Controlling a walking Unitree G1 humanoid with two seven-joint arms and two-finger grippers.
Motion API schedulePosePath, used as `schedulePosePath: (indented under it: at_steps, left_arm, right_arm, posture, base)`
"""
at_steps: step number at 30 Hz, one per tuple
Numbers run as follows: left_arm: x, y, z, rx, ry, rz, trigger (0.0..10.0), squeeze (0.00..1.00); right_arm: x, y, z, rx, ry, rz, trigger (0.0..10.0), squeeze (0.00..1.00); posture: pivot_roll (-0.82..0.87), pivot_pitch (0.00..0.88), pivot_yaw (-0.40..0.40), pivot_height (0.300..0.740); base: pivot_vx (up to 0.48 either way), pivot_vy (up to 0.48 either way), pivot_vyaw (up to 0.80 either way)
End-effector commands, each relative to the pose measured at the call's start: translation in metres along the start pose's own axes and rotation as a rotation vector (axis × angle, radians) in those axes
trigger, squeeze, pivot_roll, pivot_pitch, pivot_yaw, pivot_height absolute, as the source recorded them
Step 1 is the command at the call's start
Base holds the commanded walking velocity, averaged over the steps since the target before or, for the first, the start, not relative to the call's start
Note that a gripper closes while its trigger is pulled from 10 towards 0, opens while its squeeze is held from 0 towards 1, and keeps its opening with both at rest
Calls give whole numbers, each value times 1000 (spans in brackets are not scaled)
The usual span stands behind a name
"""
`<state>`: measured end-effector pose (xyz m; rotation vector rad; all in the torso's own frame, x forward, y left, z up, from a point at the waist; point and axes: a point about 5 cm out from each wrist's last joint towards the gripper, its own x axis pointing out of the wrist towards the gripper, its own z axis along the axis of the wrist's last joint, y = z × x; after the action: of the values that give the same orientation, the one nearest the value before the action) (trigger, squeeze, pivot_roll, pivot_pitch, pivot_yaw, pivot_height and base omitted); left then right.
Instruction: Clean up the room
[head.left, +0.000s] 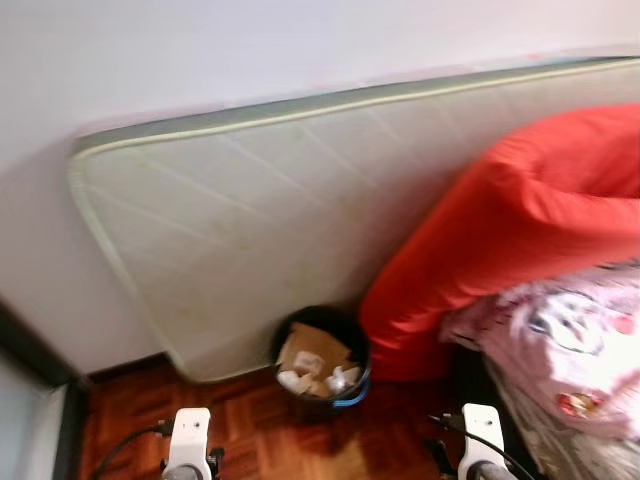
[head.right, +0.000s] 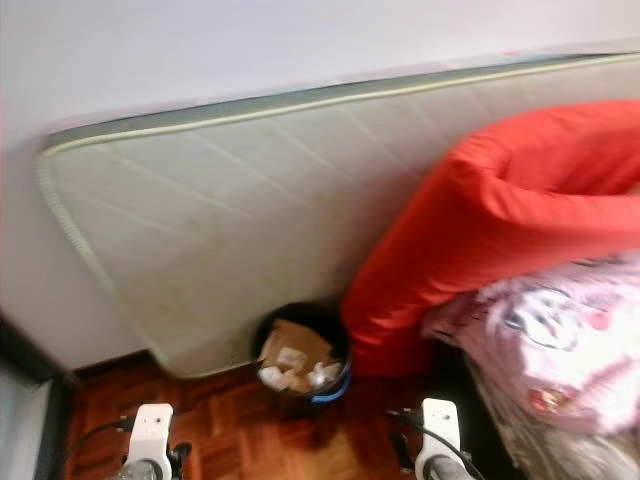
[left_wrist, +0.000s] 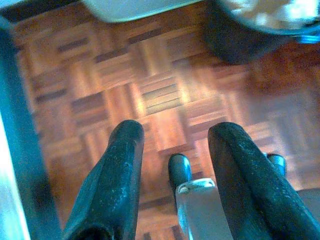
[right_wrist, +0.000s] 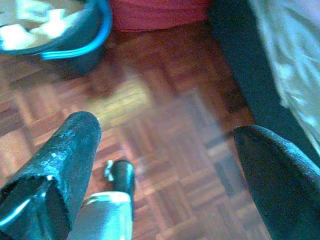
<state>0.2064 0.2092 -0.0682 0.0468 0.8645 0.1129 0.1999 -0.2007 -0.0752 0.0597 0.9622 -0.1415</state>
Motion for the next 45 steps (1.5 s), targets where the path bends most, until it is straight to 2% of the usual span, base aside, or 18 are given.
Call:
schedulePosePath:
  at_steps: [1, 24, 29, 42, 45]
  left_arm:
    - [0, 1, 0, 1, 8, 0, 10000, 0]
    - [0, -2, -2, 24, 31, -11, 10000, 0]
    - [0, -2, -2, 34, 31, -14, 10000, 0]
    - [0, -3, -3, 49, 33, -22, 10000, 0]
    - [0, -3, -3, 55, 33, -25, 10000, 0]
  right_arm:
    - [0, 0, 0, 11, 3, -1, 10000, 0]
    - [0, -3, 1, -15, 3, -5, 10000, 0]
    - [0, -3, 1, -24, -6, -4, 10000, 0]
    - [0, -3, -1, -21, 0, -9, 10000, 0]
    - [0, -3, -2, -5, 6, -1, 10000, 0]
  posture:
    - [15, 0, -13, 740]
    - [1, 0, -14, 740]
    - [3, 0, -16, 740]
    - [-3, 0, -12, 740]
    - [-2, 0, -11, 740]
  base:
    - [0, 0, -781]
    - [0, 0, -778]
    - [0, 0, 0]
    - [0, -339, 0]
    - [0, -337, -767]
